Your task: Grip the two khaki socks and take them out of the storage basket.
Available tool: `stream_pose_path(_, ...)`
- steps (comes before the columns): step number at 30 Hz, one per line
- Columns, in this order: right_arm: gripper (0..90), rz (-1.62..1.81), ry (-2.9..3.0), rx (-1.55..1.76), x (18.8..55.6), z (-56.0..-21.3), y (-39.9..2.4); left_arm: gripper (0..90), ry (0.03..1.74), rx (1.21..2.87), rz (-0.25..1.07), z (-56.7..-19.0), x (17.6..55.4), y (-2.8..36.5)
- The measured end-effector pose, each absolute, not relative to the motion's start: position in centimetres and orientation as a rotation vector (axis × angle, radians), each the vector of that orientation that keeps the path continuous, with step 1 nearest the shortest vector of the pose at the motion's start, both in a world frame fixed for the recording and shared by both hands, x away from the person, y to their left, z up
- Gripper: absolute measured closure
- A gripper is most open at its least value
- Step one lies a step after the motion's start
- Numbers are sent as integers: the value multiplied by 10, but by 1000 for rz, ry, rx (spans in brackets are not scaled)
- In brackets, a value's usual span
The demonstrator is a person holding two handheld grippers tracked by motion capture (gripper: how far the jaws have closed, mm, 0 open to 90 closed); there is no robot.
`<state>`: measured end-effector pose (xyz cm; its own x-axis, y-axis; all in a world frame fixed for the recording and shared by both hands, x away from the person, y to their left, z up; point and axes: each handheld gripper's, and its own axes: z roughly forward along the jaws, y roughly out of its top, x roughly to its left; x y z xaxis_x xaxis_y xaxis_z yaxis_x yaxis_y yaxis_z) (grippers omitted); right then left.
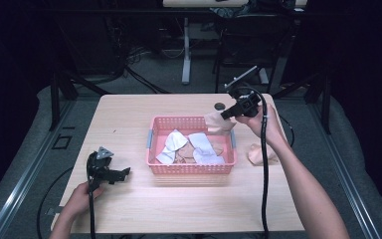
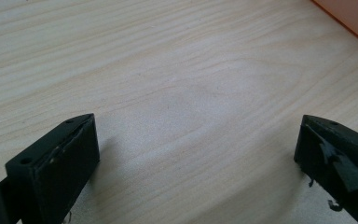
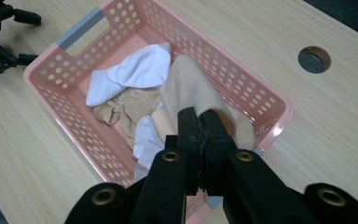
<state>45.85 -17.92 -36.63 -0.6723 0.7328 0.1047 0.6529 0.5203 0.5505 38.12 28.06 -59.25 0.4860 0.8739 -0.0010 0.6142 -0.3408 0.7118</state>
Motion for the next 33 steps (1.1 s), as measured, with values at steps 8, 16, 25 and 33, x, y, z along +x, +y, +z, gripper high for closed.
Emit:
stream_pose_path(8, 884, 862, 2593, 1213, 452, -360, -194, 0, 1221, 2080, 508, -592, 381, 281)
stream_pose_path(16, 883, 873, 2565, 1223, 444, -356, -213, 0, 1222, 2076, 512, -593, 381, 281)
stream_pose_path(25, 883, 878, 2537, 1290, 442, -366, -240, 0, 1222, 2081, 507, -592, 381, 281)
stream_pose_path(33, 884, 894, 2489, 1352, 437, -375, -268, 0, 1223, 2080, 507, -592, 381, 281)
